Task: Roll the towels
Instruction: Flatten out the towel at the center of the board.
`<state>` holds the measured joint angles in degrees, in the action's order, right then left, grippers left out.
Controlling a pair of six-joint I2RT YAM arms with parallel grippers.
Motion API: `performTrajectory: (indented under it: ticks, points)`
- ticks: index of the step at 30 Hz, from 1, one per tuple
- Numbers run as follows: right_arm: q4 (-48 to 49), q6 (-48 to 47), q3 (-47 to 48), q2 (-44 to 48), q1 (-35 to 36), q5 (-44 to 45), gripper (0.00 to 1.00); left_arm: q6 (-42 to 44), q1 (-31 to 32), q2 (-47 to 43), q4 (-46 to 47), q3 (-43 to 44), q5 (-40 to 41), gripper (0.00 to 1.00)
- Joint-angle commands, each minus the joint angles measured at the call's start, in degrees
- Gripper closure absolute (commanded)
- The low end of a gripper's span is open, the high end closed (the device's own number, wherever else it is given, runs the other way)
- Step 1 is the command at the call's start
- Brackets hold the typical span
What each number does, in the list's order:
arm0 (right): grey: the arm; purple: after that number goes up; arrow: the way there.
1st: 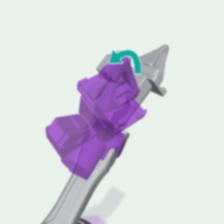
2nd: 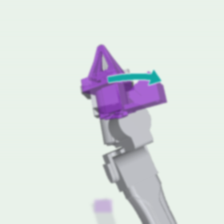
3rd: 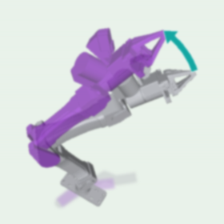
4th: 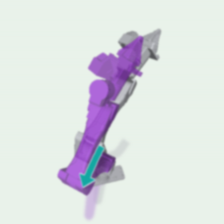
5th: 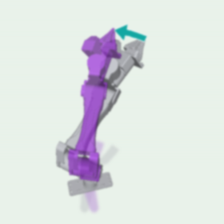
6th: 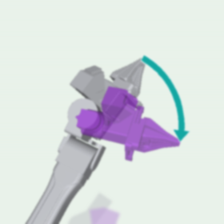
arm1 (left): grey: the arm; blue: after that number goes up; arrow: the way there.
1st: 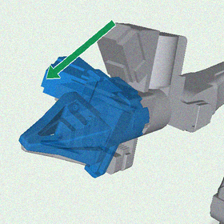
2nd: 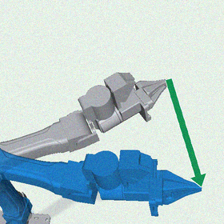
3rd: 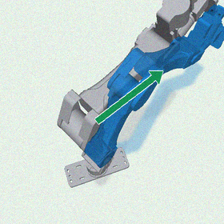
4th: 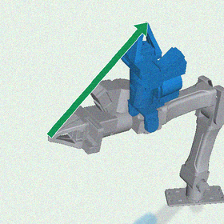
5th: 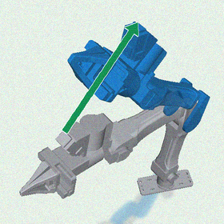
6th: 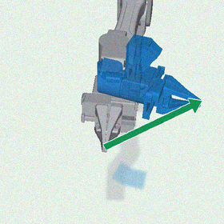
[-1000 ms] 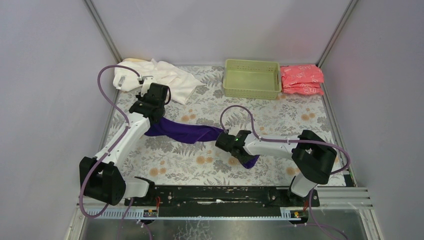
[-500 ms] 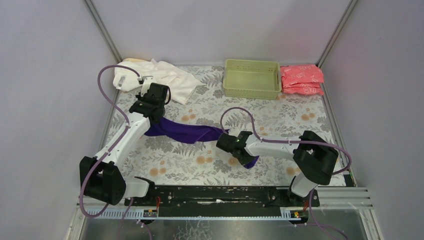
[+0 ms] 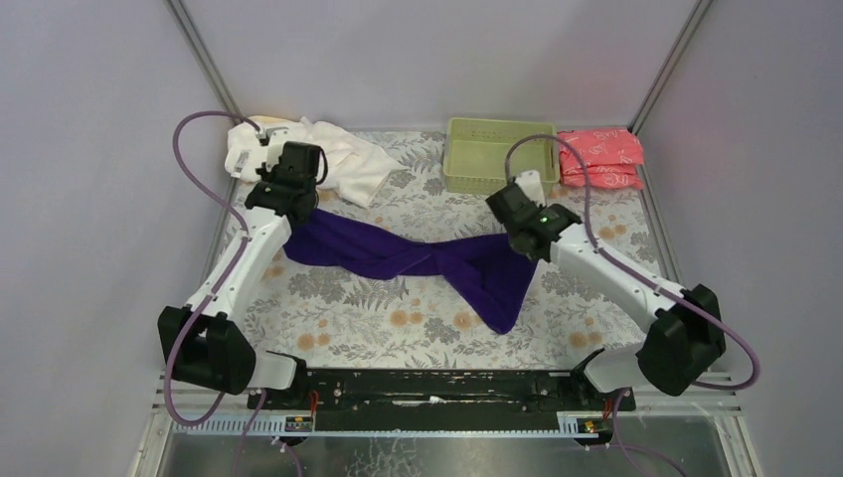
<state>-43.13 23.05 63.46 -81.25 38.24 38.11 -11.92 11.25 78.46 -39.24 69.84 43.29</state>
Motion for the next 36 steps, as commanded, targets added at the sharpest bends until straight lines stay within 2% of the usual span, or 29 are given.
performTrajectory:
  ticks: [1, 5, 10, 16, 23, 27, 30, 33, 36]
  points:
    - [4.52, -7.76, 7.38, 4.60, -4.39, 7.93, 1.00, 0.07, -0.60, -1.22, 1.02, 7.61, 0.24, 1.00]
    - [7.24, -12.95, 10.67, 8.74, -5.60, 12.88, 1.00, 1.23, -0.66, -4.59, 1.29, 13.38, 0.27, 1.00]
    - [9.83, -17.81, 9.89, 17.84, -5.62, 13.47, 1.00, 1.78, -0.65, -12.71, 1.80, 14.53, -1.75, 1.00]
    - [9.16, -19.82, 6.65, 33.06, -5.63, 5.15, 1.00, 0.07, -0.60, -24.58, -1.58, 12.91, -9.37, 1.00]
    - [5.24, -20.55, 2.97, 44.65, -5.63, -3.46, 1.00, -2.82, -0.62, -31.32, -8.92, 11.68, -13.91, 1.00]
    - [2.92, -18.59, -0.84, 44.18, -5.63, -2.75, 1.00, -3.66, -0.65, -30.50, -9.96, 7.16, -13.12, 0.99]
    - [3.86, -15.87, -5.40, 40.41, -5.63, -0.01, 1.00, -4.64, -0.61, -26.09, -9.27, 2.08, -12.63, 0.99]
    - [10.71, -15.27, -11.11, 35.52, -5.70, 3.50, 1.00, -4.94, -0.61, -19.03, -6.05, -1.61, -12.75, 1.00]
    - [25.12, -18.21, -16.04, 29.12, -8.45, 6.91, 1.00, -4.89, -0.61, -10.10, -0.27, -3.06, -12.46, 1.00]
